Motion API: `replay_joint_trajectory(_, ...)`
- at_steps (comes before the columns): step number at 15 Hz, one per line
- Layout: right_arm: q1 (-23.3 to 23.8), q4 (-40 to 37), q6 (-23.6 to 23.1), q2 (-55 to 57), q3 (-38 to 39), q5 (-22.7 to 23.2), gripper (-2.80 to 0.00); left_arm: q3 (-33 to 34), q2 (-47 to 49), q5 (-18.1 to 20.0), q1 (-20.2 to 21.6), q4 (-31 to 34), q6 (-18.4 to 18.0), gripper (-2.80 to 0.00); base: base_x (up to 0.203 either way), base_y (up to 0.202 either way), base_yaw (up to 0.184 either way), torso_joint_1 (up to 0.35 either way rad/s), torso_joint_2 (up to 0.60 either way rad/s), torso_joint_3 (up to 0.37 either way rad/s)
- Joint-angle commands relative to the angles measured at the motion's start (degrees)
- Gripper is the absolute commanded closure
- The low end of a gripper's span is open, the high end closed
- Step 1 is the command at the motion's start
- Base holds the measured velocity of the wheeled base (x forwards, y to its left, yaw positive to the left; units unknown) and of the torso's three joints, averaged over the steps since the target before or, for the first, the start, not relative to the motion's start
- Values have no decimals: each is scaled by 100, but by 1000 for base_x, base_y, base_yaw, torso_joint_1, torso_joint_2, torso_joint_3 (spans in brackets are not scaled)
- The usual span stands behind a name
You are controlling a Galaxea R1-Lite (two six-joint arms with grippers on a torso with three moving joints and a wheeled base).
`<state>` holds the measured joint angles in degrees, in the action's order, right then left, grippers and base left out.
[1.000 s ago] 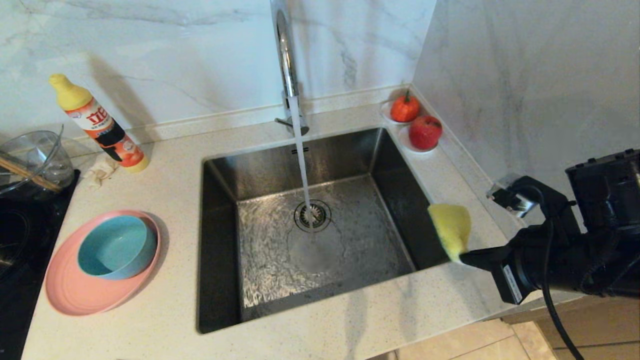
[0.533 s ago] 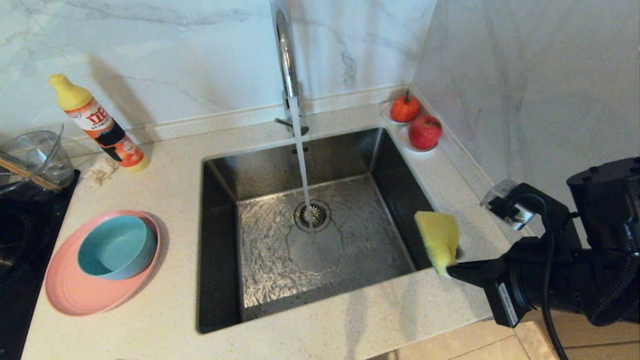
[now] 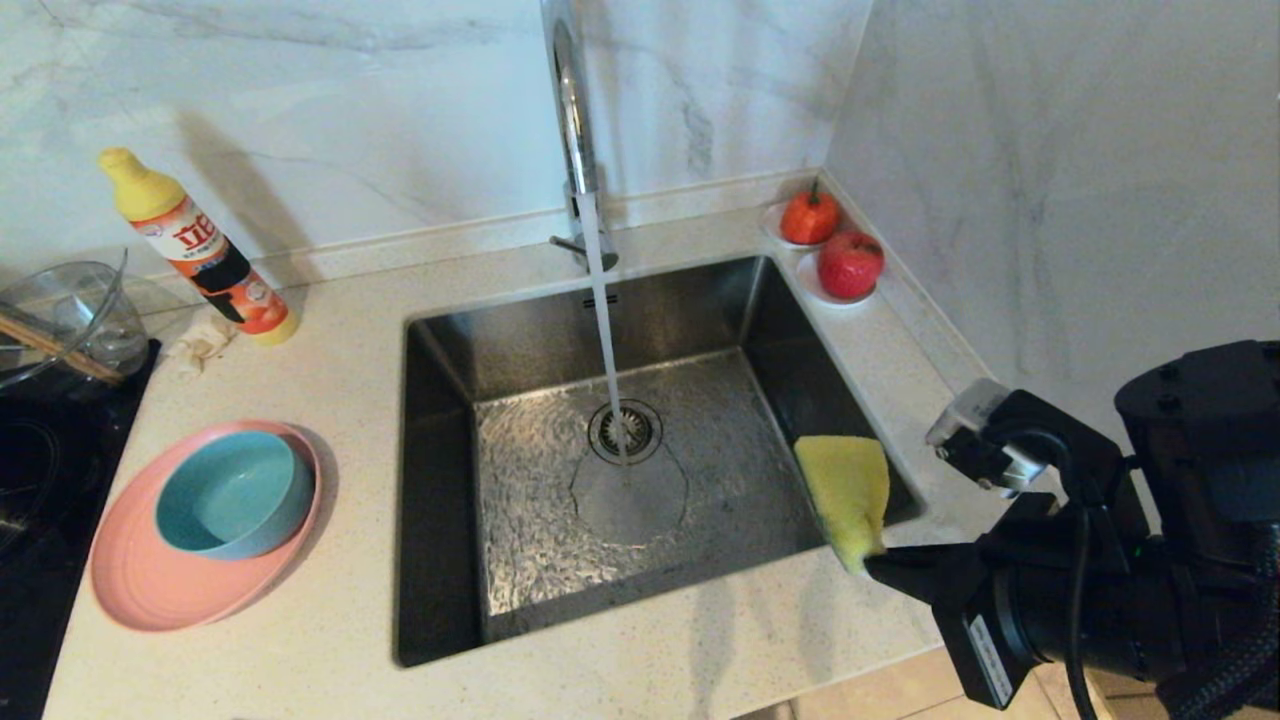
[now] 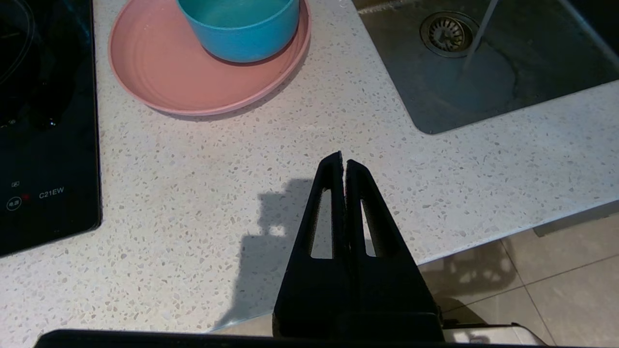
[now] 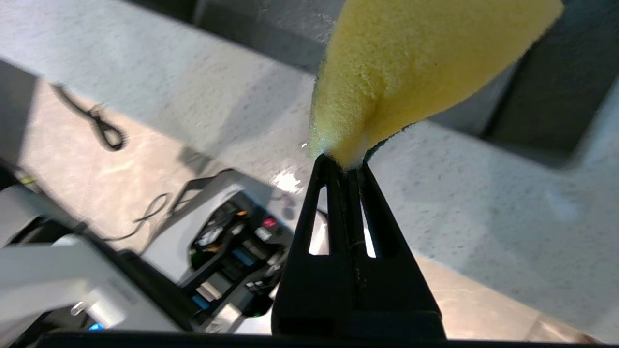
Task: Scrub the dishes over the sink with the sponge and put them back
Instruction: Pick up a bowl and the sponge
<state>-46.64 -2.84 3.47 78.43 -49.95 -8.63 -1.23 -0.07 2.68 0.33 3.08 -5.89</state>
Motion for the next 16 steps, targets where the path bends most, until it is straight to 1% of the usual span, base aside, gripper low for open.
replay_joint_trajectory(1,-80,-6,1,137,-132,-60,0,0,-1,5,2,-1,0,0,0,0,0,0,0,0)
replay_joint_trajectory(3,-74,9,-49,255,-228,-97,0,-1,-1,5,2,-1,-1,0,0,0,0,0,0,0)
replay_joint_trajectory(6,-81,-17,-15,533,-585,-183,0,0,-1,5,2,-1,-7,0,0,0,0,0,0,0)
replay_joint_trajectory(9,-243,-1,-58,800,-851,-192,0,0,-1,5,2,-1,-8,0,0,0,0,0,0,0)
replay_joint_trajectory(14,-240,-56,-84,1246,-1328,-148,0,0,-1,5,2,-7,-6,0,0,0,0,0,0,0)
replay_joint_trajectory(16,-397,-25,-33,1271,-1264,-139,0,9,-1,5,2,-18,-46,0,0,0,0,0,0,0)
